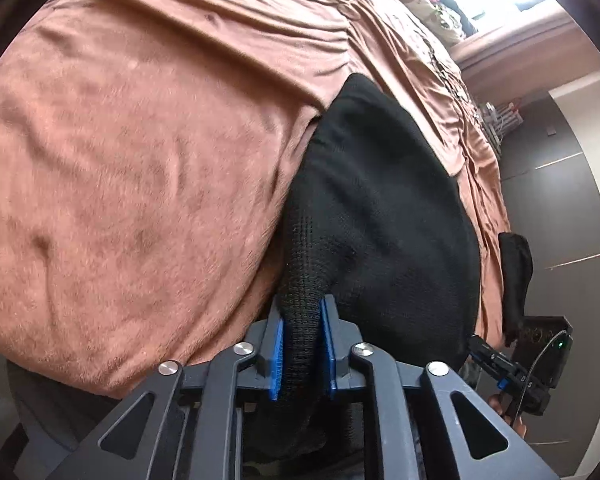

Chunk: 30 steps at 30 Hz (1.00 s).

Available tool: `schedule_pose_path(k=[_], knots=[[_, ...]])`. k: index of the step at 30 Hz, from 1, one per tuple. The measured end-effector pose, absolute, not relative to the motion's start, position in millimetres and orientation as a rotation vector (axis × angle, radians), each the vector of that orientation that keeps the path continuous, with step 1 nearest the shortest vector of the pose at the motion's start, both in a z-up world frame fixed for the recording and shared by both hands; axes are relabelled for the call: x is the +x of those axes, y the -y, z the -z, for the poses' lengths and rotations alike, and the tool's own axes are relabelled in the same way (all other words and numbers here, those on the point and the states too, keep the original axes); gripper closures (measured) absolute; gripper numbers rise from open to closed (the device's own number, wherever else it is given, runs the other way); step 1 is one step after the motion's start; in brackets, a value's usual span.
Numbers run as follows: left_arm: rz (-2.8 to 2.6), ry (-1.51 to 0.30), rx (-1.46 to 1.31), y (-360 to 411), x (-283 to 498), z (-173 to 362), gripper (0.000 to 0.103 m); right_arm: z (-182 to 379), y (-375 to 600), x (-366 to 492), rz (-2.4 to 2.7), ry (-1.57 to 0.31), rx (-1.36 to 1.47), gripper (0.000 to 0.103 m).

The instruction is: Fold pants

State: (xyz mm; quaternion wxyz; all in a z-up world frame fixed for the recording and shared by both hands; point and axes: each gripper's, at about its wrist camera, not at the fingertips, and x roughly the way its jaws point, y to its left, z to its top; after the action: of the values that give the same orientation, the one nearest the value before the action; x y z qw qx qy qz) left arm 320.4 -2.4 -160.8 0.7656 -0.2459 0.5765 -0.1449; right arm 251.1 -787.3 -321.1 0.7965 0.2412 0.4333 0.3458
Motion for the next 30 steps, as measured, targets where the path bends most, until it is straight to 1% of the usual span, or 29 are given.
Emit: schedule_pose_path(k=[1,2,3,5,7,10,17,22,25,30], knots=[[0.319,-1.247,-0.522,4.2,322.2,158.9,0.072,319.6,792.1,257.4,-0.738,-0.921,0.532,0.068],[0.325,-1.238,-0.511,7.1,325.3,156.4,0.061,319.5,797.5,263.6,-0.736,-0.916,0.552,0.058],[0.33,-1.232,-0.508,7.9,327.0,155.4,0.053,320.3,803.6,270.9,-0.735,-0.914,0.578,0.051],[0.327,-1.223,-0.496,8.5,331.8,153.5,0.05,322.6,810.4,280.9,-0.733,-0.911,0.613,0.05],[0.325,-1.22,-0.493,6.4,336.0,153.0,0.049,326.7,818.9,296.1,-0.734,-0.914,0.668,0.049],[0.325,-1.221,-0.496,3.3,348.2,154.9,0.049,332.9,826.7,312.2,-0.739,-0.917,0.733,0.045],[0.345,-1.224,-0.501,5.7,377.3,160.6,0.049,346.1,828.5,343.9,-0.74,-0.965,0.811,0.045],[0.352,-1.237,-0.505,9.3,395.7,165.8,0.049,348.7,814.6,344.3,-0.743,-1.005,0.826,0.045],[0.364,-1.244,-0.513,10.9,404.6,169.3,0.049,341.2,809.7,340.8,-0.735,-1.024,0.818,0.045],[0.374,-1.25,-0.513,12.0,413.7,172.8,0.049,339.0,816.0,322.6,-0.749,-1.031,0.782,0.045]])
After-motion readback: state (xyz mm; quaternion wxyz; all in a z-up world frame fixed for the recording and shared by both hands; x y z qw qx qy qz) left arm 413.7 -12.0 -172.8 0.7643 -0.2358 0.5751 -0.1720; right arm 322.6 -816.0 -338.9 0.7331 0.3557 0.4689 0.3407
